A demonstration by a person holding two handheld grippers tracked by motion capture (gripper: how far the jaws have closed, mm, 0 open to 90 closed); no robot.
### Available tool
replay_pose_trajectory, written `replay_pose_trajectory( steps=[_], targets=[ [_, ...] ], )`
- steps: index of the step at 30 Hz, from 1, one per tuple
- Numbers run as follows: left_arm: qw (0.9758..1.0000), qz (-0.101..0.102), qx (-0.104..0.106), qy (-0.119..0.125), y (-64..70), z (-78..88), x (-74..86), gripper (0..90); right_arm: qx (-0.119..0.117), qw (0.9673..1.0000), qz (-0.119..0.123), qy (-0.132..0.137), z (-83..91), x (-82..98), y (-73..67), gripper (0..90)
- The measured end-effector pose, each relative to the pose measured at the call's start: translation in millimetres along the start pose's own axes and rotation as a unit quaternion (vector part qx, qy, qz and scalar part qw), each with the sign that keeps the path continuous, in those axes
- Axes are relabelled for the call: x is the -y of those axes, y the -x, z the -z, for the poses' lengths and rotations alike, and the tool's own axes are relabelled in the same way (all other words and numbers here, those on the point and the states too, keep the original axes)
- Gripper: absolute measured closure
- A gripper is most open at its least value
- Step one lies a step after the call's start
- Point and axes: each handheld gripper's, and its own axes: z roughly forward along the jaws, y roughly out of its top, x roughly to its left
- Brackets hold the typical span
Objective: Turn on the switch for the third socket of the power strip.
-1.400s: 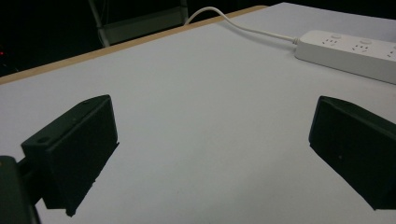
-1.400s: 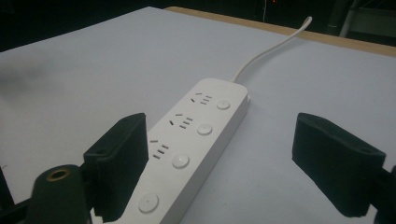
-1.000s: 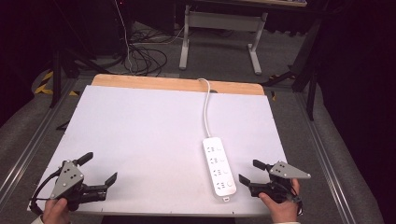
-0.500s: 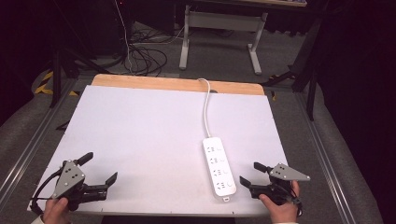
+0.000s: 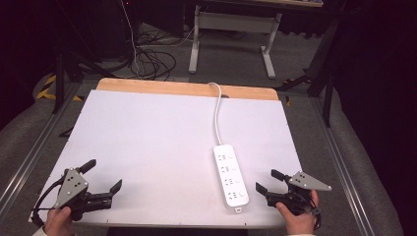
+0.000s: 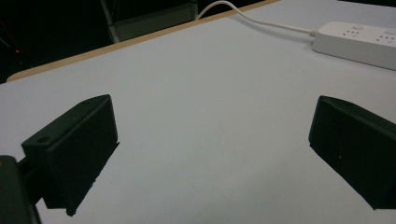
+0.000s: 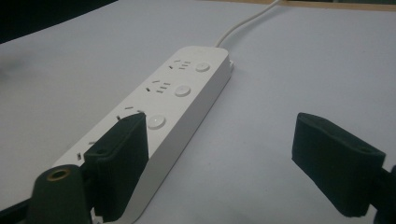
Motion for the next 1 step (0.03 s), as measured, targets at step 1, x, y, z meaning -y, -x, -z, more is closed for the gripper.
replay_pose_trajectory(
  steps=[1],
  targets=[
    [1.0000,0.000,0.001,0.000,0.0,-0.1,0.0,1.8,0.000,1.0000,0.000,0.000,0.0,0.0,0.0,19.4]
  ],
)
